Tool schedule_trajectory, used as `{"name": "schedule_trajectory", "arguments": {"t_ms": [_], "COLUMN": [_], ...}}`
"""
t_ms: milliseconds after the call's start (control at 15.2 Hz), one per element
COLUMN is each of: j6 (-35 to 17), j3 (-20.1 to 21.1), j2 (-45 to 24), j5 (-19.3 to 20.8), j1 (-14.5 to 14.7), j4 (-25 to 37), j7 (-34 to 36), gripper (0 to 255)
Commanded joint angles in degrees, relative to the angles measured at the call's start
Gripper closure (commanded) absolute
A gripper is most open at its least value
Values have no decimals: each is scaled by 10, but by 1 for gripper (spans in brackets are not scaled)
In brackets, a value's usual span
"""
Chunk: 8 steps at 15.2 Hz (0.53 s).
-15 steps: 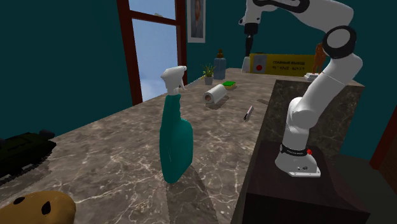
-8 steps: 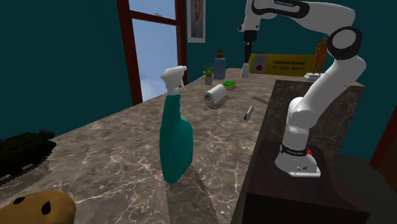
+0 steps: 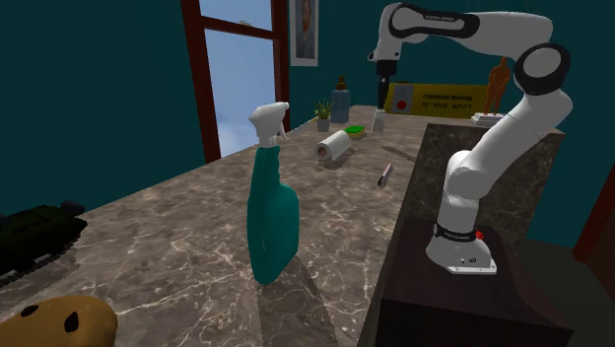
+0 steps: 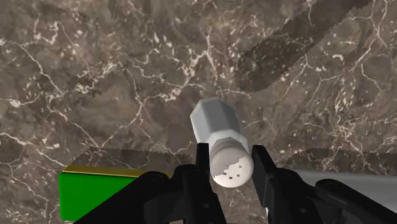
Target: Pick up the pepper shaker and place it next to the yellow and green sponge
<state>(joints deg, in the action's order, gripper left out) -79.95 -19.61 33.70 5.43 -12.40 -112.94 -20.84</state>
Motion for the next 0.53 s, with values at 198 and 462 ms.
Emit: {"name": "schedule_trajectory", "arguments": {"t_ms": [198,462], "j6": [-36,-67], "j3": [-2,-4], "j2": [14,25], "j5": [5,9], "j1": [-4,-7], "j4": [-50,-91], "j7": [0,0], "gripper": [255,255]}}
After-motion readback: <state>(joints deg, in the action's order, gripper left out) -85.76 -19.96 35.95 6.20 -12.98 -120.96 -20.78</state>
